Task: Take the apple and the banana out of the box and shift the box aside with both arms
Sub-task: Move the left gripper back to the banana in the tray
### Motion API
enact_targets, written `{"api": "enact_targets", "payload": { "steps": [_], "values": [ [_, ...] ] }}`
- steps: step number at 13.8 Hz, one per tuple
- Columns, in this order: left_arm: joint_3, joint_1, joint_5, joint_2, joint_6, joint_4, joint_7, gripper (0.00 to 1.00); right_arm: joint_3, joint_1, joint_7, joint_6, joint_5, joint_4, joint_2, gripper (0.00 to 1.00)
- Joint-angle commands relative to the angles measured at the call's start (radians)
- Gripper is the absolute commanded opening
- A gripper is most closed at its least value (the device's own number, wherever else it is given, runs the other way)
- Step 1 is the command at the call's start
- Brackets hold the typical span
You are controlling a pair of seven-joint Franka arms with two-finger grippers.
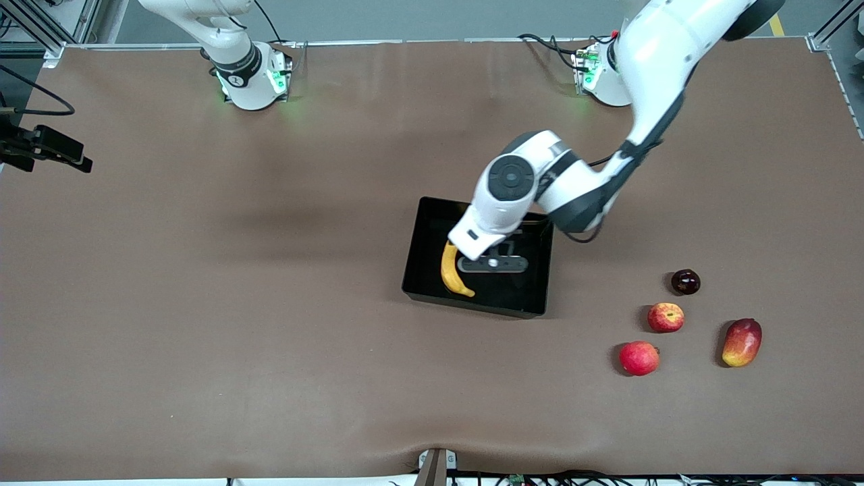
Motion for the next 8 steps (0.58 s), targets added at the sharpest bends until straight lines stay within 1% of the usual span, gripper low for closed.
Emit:
{"api": "enact_targets", "payload": {
  "steps": [1, 3, 6, 7, 8],
  "values": [
    [0.007, -0.028, 0.045, 0.064, 0.096, 0.016, -0.015, 1.00, 0.002, -0.008, -0.012, -0.013, 0.014, 0.015, 0.005, 1.00],
    [0.019, -0.064, 0.046, 0.095, 0.144, 0.016, -0.015, 1.00, 0.002, -0.005, -0.014, -0.013, 0.012, 0.013, 0.010, 1.00],
    [0.121, -0.159, 0.080, 0.110, 0.147, 0.016, -0.012, 1.00, 0.002, -0.006, -0.041, -0.013, 0.012, 0.013, 0.017, 1.00],
    [0.137, -0.183, 0.086, 0.123, 0.147, 0.016, -0.012, 0.97, 0.002, -0.005, -0.053, -0.016, 0.012, 0.012, 0.034, 1.00],
    [0.142, -0.193, 0.086, 0.138, 0.147, 0.016, -0.010, 0.90, 0.002, -0.003, -0.059, -0.024, 0.012, 0.013, 0.046, 1.00]
  ]
}}
